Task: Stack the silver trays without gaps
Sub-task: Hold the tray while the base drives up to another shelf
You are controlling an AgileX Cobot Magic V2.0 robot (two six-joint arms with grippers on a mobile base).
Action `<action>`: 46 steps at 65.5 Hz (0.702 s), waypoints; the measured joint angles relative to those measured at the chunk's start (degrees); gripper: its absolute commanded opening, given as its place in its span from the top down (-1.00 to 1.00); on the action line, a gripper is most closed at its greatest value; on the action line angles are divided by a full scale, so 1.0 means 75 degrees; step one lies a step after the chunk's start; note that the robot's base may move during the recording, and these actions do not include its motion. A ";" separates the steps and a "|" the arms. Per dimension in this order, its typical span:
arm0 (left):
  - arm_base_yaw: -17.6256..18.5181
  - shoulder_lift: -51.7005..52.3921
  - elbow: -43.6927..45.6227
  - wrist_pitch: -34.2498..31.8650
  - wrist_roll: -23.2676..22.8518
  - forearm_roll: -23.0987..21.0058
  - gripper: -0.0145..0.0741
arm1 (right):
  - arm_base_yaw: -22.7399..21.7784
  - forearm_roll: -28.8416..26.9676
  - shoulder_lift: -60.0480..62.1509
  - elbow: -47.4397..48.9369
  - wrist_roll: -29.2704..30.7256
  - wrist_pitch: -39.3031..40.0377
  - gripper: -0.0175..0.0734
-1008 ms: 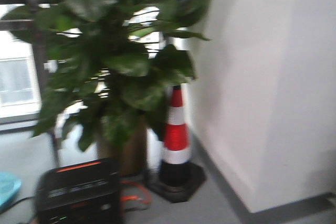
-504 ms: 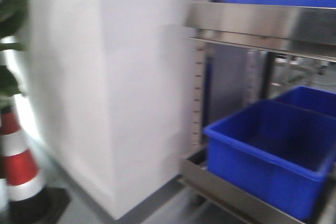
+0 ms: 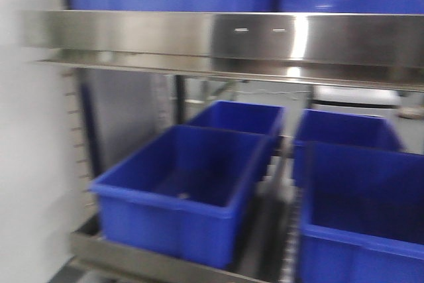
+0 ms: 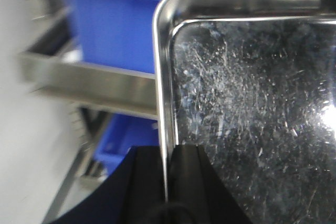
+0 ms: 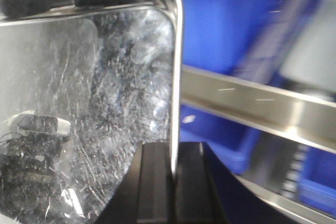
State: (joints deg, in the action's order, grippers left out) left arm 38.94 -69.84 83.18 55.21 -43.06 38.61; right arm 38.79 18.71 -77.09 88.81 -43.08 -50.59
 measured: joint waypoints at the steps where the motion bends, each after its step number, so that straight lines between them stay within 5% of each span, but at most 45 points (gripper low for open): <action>1: 0.0000 0.0000 0.0000 0.0000 0.0000 0.0000 0.71 | 0.0000 0.0000 0.0000 0.0000 0.0000 0.0000 0.79; 46: 0.0005 0.0000 0.0000 -0.0012 0.0000 0.0000 0.71 | 0.0000 0.0000 0.0000 0.0000 0.0000 -0.0031 0.79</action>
State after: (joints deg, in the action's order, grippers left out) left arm 38.98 -69.84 83.18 55.12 -43.06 38.61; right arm 38.79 18.71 -77.09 88.81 -43.08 -50.82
